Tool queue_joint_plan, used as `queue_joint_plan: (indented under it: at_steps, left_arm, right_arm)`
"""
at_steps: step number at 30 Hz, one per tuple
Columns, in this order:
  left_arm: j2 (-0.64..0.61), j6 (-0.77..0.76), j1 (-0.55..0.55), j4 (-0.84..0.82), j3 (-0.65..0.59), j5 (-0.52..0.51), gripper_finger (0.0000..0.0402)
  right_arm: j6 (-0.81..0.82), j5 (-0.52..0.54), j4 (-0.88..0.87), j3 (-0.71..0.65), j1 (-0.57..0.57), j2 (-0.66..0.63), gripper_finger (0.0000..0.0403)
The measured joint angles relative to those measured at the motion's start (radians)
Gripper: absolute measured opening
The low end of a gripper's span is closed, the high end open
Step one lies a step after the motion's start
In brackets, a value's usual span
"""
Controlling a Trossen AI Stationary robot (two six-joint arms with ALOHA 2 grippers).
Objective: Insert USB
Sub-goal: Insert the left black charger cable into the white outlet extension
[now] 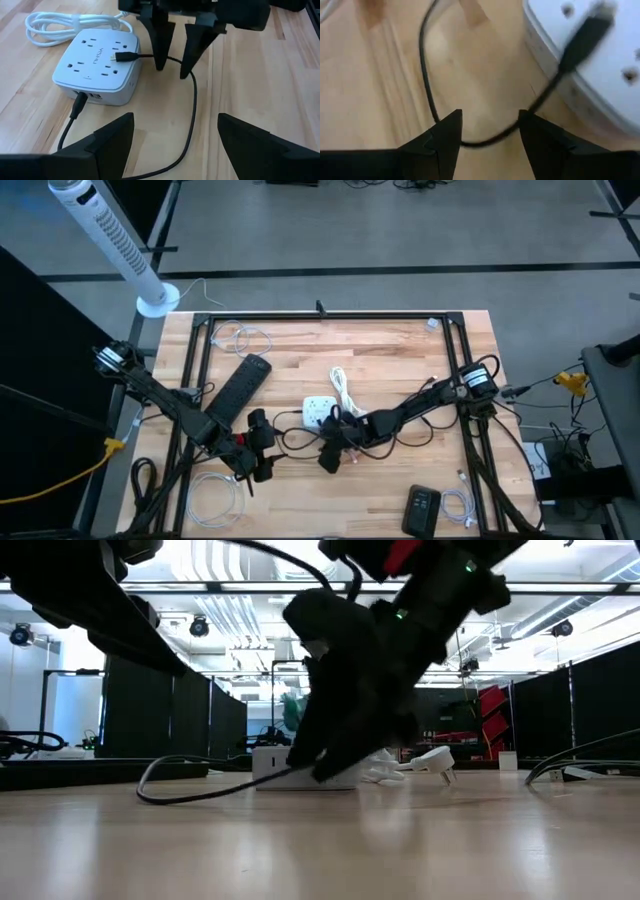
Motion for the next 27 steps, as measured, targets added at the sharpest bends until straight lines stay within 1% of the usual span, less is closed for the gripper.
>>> queue_joint_plan:
  at_steps: [2, 6, 7, 9, 11, 14, 16, 17, 18, 19, 20, 22, 23, 25, 27]
  left_arm:
    - [0.0, -0.003, 0.0, 0.001, -0.003, 0.0, 0.0276]
    - [0.0, 0.003, 0.001, -0.005, -0.006, 0.0, 0.0276]
    - [0.0, 0.005, 0.003, -0.005, -0.006, 0.0, 0.0276]
    - [0.0, 0.005, 0.006, -0.005, -0.006, 0.0, 0.0276]
    - [0.0, -0.001, 0.006, -0.004, -0.006, 0.0, 0.0276]
    - [0.0, -0.003, 0.005, 0.009, -0.006, 0.001, 0.0276]
    - [0.0, -0.003, 0.0, 0.024, -0.006, 0.008, 0.0276]
    - [0.0, -0.003, -0.002, 0.037, -0.006, 0.016, 0.0276]
    - [0.0, -0.003, -0.003, 0.06, -0.006, 0.032, 0.0276]
    - [0.0, -0.002, -0.004, 0.085, -0.006, 0.053, 0.0276]
    - [0.0, -0.001, -0.006, 0.112, -0.006, 0.077, 0.0276]
    - [0.0, 0.025, -0.011, 0.156, -0.006, 0.113, 0.0276]
    - [0.0, 0.05, -0.015, 0.178, -0.006, 0.116, 0.0276]
    - [0.0, 0.112, -0.016, 0.217, -0.006, 0.119, 0.0276]
    - [0.0, 0.168, -0.015, 0.262, -0.006, 0.119, 0.0276]
  right_arm:
    - [-0.049, 0.031, -0.036, 0.024, 0.0, -0.002, 0.014]
    - [-0.182, 0.059, -0.209, 0.118, 0.0, -0.003, 0.003]
    - [-0.234, 0.069, -0.26, 0.147, 0.0, -0.004, 0.0016]
    - [-0.33, 0.116, -0.355, 0.203, 0.0, -0.006, 0.0015]
    - [-0.454, 0.217, -0.447, 0.255, 0.001, -0.006, 0.0016]
    - [-0.705, 0.401, -0.536, 0.311, 0.0, -0.007, 0.0005]
    - [-0.883, 0.464, -0.541, 0.319, -0.006, -0.009, 0.0003]
    - [-0.953, 0.465, -0.545, 0.319, -0.009, -0.009, 0.0004]
    - [-1.003, 0.44, -0.563, 0.319, -0.013, -0.009, 0.0005]
    - [-1.031, 0.384, -0.593, 0.319, -0.018, -0.009, 0.0006]
    - [-1.04, 0.301, -0.631, 0.319, -0.025, -0.009, 0.0006]
    - [-0.986, 0.143, -0.705, 0.319, -0.044, -0.009, 0.0005]
    - [-0.947, 0.099, -0.74, 0.318, -0.054, -0.008, 0.0003]
    - [-0.913, 0.1, -0.776, 0.315, -0.079, -0.004, 0.0002]
    - [-0.946, 0.152, -0.768, 0.31, -0.102, 0.0, 0.0003]
